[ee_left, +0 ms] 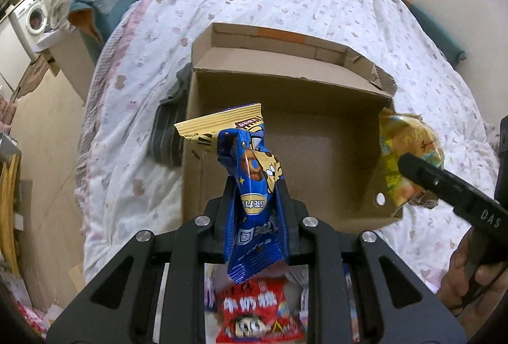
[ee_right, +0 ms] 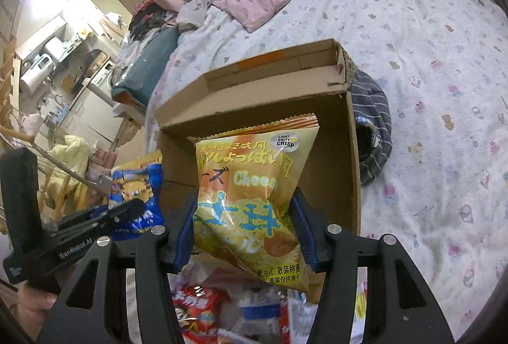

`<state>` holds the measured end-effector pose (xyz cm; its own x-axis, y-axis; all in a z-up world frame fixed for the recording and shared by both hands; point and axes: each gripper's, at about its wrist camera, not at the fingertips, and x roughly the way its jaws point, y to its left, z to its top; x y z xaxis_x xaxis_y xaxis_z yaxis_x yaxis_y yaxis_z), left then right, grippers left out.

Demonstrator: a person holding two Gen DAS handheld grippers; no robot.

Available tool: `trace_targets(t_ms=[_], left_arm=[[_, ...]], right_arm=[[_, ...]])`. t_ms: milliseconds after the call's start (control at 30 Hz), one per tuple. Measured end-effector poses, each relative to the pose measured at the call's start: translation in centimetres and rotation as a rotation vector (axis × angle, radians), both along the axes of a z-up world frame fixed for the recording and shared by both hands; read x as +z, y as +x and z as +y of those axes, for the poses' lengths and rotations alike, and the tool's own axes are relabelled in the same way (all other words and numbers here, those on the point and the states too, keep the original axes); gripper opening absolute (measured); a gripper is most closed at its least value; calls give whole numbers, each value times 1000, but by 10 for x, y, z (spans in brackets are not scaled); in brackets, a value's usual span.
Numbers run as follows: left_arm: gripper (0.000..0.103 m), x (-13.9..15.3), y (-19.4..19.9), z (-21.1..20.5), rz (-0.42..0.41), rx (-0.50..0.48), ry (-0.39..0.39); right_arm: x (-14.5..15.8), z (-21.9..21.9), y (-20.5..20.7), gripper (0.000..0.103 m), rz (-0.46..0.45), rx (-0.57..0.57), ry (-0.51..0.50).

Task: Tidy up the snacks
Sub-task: 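Carry both packets into the box and open both tools to release them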

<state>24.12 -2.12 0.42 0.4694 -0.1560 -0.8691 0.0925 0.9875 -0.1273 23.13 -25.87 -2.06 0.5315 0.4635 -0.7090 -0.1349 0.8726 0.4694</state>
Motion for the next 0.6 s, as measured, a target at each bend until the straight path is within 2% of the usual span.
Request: trace_targets(t_ms=[133, 233, 300, 500, 600], left_arm=[[19, -18, 16, -3, 15, -9, -3], [19, -27, 24, -8, -2, -27, 28], [19, -31, 26, -11, -13, -39, 57], [19, -40, 28, -16, 22, -52, 42], [19, -40, 26, -19, 0, -50, 75]], right_arm=[[-21, 5, 11, 56, 34, 18, -27], [-31, 10, 15, 56, 55, 22, -38], [-35, 14, 17, 56, 62, 27, -42], [-46, 19, 25, 56, 81, 31, -89], [-50, 20, 27, 57, 103, 27, -96]])
